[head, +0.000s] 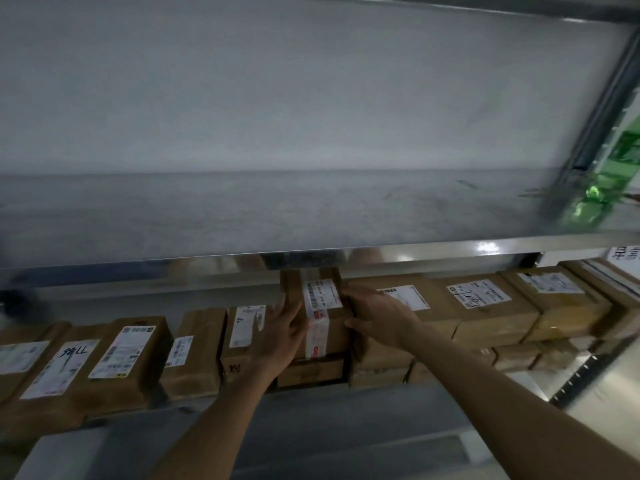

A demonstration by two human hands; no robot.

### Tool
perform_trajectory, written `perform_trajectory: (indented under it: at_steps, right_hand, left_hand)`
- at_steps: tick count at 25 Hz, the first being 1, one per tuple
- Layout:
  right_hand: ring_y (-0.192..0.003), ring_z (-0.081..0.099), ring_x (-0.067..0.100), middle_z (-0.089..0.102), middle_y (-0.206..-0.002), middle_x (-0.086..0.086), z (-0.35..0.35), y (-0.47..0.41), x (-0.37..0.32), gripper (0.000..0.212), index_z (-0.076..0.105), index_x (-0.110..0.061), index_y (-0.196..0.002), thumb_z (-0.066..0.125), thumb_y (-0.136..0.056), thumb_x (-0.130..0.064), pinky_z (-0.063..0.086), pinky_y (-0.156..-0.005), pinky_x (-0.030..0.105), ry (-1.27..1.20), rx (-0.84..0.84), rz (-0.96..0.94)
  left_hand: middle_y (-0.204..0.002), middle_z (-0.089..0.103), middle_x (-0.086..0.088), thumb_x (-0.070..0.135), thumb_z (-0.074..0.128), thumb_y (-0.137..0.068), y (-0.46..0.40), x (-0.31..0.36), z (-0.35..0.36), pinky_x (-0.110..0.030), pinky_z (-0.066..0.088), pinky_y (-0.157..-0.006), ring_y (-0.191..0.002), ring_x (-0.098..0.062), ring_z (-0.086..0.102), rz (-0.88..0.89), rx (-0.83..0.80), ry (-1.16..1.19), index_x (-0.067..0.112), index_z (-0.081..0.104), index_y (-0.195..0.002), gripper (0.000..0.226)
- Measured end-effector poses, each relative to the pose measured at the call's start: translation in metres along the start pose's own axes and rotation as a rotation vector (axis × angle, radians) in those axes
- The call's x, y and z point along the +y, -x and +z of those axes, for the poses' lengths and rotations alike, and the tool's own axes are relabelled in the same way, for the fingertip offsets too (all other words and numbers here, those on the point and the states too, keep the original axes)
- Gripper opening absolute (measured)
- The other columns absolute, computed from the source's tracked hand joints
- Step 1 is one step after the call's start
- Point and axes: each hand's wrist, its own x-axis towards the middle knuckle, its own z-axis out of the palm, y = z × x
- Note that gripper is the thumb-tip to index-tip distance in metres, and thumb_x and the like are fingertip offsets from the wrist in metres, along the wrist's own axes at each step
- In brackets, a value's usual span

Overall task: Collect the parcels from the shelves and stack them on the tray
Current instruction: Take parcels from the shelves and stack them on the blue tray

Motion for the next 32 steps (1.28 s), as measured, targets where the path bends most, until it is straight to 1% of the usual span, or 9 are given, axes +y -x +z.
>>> perform_trajectory:
  at_steps: [3,6,10,15,20,24,26,29,32]
  right_hand:
    - [-0.123,0.052,0.018,0.049,-0.144,-0.007,0.005,-0.007,-0.002,0.060,0.036,-0.040,-0.145,0.063,-0.092,-0.041,0.045,-0.101,0.041,-0.029,0.008,0.012]
    - [-0.125,0.049,0.018,0.047,-0.145,-0.006,0.014,-0.017,-0.010,0.058,0.036,-0.044,-0.144,0.062,-0.092,-0.036,0.044,-0.102,0.043,-0.056,-0.032,0.012]
    - [-0.142,0.035,0.020,0.023,-0.162,-0.008,0.031,-0.031,-0.028,0.065,0.032,-0.037,-0.151,0.063,-0.094,-0.036,0.036,-0.114,0.044,-0.082,-0.111,0.000]
    - [-0.146,0.030,0.021,0.003,-0.166,-0.010,0.059,-0.044,-0.036,0.073,0.025,-0.035,-0.155,0.065,-0.094,-0.037,0.034,-0.117,0.043,-0.099,-0.131,-0.005]
    - [-0.140,0.041,0.020,0.013,-0.165,-0.007,0.065,-0.037,-0.037,0.059,0.031,-0.031,-0.153,0.057,-0.100,-0.030,0.041,-0.110,0.032,-0.159,-0.074,-0.051]
    - [-0.141,0.042,0.022,0.016,-0.166,-0.003,0.055,-0.027,-0.036,0.054,0.038,-0.028,-0.150,0.056,-0.100,-0.034,0.039,-0.115,0.041,-0.178,-0.048,-0.098]
    - [-0.139,0.044,0.022,0.020,-0.165,-0.002,0.048,-0.020,-0.037,0.050,0.043,-0.026,-0.148,0.057,-0.100,-0.032,0.038,-0.116,0.041,-0.205,-0.031,-0.110]
    - [-0.139,0.045,0.021,0.023,-0.164,-0.004,0.035,-0.003,-0.040,0.047,0.046,-0.025,-0.147,0.057,-0.101,-0.029,0.038,-0.115,0.037,-0.210,-0.041,-0.139]
    - [-0.134,0.051,0.019,0.032,-0.160,-0.001,0.027,0.019,-0.042,0.046,0.044,-0.022,-0.147,0.054,-0.102,-0.027,0.044,-0.110,0.034,-0.243,-0.080,-0.219]
  left_hand:
    - [-0.161,0.017,0.007,0.054,0.039,-0.099,0.003,-0.006,-0.002,-0.030,0.048,-0.099,-0.137,-0.015,0.040,0.051,0.026,0.048,0.057,0.024,-0.144,0.048]
    - [-0.154,0.029,0.010,0.046,0.047,-0.097,0.007,-0.017,-0.009,-0.014,0.046,-0.093,-0.120,0.002,0.048,0.066,0.028,0.183,0.057,0.029,-0.136,0.044]
    - [-0.148,0.037,0.008,0.066,0.045,-0.090,0.011,-0.032,-0.014,-0.034,0.055,-0.094,-0.115,-0.003,0.057,0.048,0.034,0.265,0.068,0.033,-0.130,0.042]
    - [-0.154,0.031,0.013,0.075,0.043,-0.087,0.015,-0.030,-0.019,-0.037,0.052,-0.099,-0.125,-0.010,0.052,0.044,0.065,0.243,0.070,0.029,-0.133,0.048]
    - [-0.155,0.027,0.017,0.060,0.057,-0.086,0.024,-0.017,-0.027,-0.030,0.046,-0.105,-0.127,-0.006,0.047,-0.020,0.070,0.278,0.060,0.035,-0.133,0.052]
    - [-0.146,0.036,0.016,0.039,0.066,-0.089,0.032,0.001,-0.033,-0.024,0.042,-0.108,-0.130,-0.009,0.045,-0.028,0.146,0.290,0.047,0.045,-0.132,0.048]
    - [-0.147,0.035,0.018,0.042,0.067,-0.089,0.039,0.015,-0.037,-0.023,0.041,-0.108,-0.131,-0.008,0.045,-0.053,0.143,0.328,0.050,0.048,-0.129,0.045]
    - [-0.151,0.035,0.018,0.055,0.065,-0.087,0.056,0.033,-0.041,-0.036,0.044,-0.109,-0.135,-0.008,0.042,-0.154,0.161,0.373,0.046,0.055,-0.134,0.049]
    - [-0.148,0.025,0.027,0.042,0.066,-0.091,0.085,0.058,-0.048,-0.022,0.035,-0.109,-0.136,0.000,0.030,-0.223,0.191,0.326,0.040,0.057,-0.131,0.042]
